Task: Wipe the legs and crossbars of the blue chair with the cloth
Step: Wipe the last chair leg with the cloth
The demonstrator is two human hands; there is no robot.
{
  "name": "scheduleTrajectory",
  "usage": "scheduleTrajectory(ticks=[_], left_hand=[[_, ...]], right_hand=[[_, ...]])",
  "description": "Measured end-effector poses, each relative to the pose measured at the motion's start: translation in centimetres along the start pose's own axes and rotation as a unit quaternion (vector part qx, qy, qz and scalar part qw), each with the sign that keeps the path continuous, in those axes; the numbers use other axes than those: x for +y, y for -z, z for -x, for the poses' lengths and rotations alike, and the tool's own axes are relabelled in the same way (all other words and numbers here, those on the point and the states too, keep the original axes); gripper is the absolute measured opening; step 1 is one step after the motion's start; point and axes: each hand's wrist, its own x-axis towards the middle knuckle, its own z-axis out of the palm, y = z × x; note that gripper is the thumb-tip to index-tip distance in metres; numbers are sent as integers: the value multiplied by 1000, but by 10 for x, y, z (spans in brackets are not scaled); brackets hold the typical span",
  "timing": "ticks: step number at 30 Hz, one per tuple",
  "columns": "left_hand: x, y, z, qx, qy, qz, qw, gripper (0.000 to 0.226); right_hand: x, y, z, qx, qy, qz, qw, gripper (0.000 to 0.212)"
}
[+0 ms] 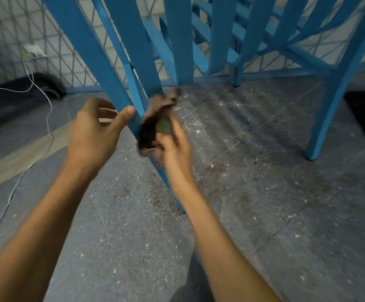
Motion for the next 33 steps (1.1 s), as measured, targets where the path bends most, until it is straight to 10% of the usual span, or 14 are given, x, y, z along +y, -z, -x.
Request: scheduleTrajectory(ticks=[7,19,28,33], left_hand=[[-14,-20,8,-20,-60,92,994,14],[2,-28,17,-43,-33,122,991,8],[-4,-24,16,-58,-44,122,990,7],[-10,-26,16,-52,-45,142,987,10]], right_hand=[[88,-28,15,67,132,49,988,58],[197,40,50,140,-247,-35,958,46],[74,-47,24,51,102,77,990,63],[145,-7,40,89,61,225,968,60]])
